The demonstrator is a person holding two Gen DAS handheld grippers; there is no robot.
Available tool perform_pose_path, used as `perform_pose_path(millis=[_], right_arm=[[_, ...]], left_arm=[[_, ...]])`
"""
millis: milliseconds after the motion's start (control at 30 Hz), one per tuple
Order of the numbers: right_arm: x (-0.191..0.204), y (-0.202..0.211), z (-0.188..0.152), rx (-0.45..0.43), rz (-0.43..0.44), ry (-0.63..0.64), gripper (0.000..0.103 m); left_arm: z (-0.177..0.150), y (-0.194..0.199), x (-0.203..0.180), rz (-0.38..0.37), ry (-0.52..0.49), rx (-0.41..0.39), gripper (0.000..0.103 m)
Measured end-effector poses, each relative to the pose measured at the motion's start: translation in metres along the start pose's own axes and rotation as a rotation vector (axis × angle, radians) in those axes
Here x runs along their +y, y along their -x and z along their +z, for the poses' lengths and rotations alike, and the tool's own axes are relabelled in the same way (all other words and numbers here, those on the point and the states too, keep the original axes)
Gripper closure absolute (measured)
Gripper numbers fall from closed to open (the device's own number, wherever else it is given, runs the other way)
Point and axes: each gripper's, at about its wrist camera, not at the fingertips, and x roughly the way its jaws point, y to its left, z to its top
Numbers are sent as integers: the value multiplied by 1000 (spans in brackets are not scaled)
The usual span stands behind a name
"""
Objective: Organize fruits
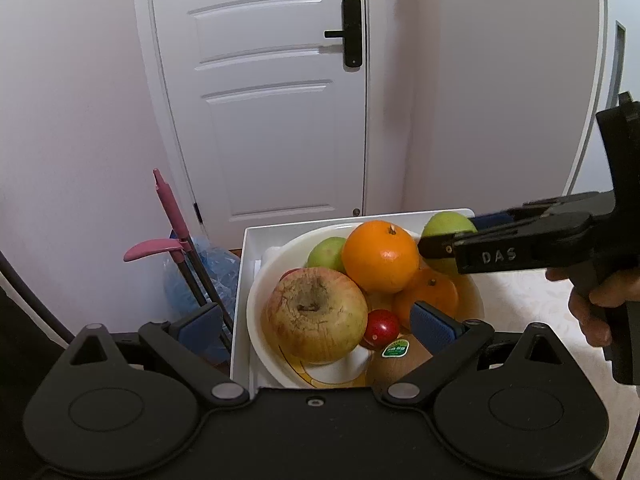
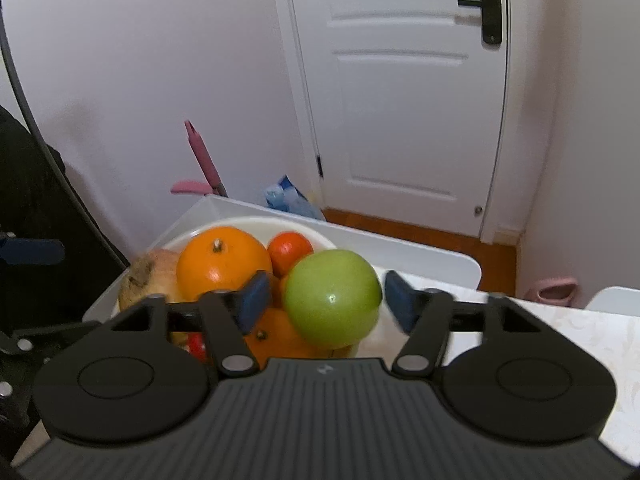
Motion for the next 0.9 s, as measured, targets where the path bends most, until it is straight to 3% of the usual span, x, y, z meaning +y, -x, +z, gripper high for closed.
perform_pose_path(millis=[67,433,900], right_arm=[[-1,4,0,-25,-6,1,3],[9,48,-4,-44,-46,9,3],[24,176,-20,-91,-73,7,3]], left_arm=[[-2,0,0,-1,-5,1,1],[-8,17,-4,6,6,-15,1],[-31,113,-37,93,29,-74,1]])
